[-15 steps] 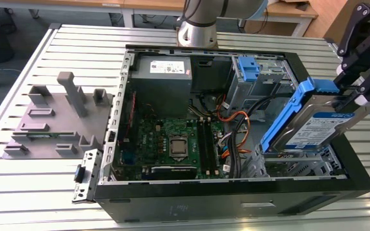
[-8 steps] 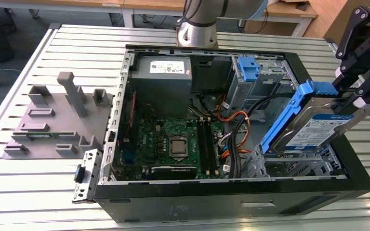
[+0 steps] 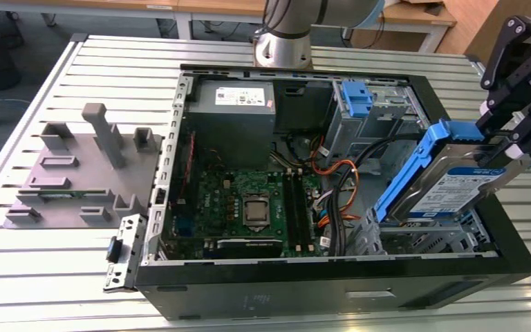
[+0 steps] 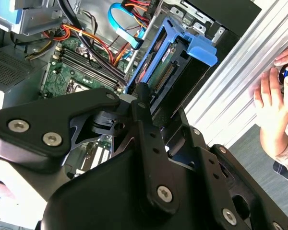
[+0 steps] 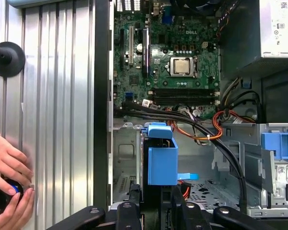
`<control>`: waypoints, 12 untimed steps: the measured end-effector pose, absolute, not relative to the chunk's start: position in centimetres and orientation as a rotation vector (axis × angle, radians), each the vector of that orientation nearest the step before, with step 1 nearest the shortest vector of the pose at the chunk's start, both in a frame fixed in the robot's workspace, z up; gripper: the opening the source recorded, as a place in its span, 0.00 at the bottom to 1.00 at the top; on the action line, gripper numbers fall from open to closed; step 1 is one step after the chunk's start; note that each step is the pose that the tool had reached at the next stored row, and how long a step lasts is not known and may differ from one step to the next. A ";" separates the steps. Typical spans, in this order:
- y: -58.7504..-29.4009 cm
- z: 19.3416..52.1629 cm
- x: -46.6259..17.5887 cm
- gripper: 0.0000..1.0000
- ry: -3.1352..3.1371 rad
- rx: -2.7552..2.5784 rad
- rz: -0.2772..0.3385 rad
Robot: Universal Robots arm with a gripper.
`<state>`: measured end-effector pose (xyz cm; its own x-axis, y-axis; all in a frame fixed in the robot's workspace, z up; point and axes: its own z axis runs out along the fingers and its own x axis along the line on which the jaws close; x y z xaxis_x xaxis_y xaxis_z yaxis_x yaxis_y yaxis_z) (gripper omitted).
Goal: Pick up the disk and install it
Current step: 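Pick up the disk, then insert the disk into the insertion slot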
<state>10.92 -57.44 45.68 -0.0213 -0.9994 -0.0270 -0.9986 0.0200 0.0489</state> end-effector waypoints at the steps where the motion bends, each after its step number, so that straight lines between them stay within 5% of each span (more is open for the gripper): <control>1: -57.4 45.7 10.9 0.35 -2.233 2.187 -0.084; 12: -57.3 45.5 11.0 0.35 -2.233 2.187 -0.084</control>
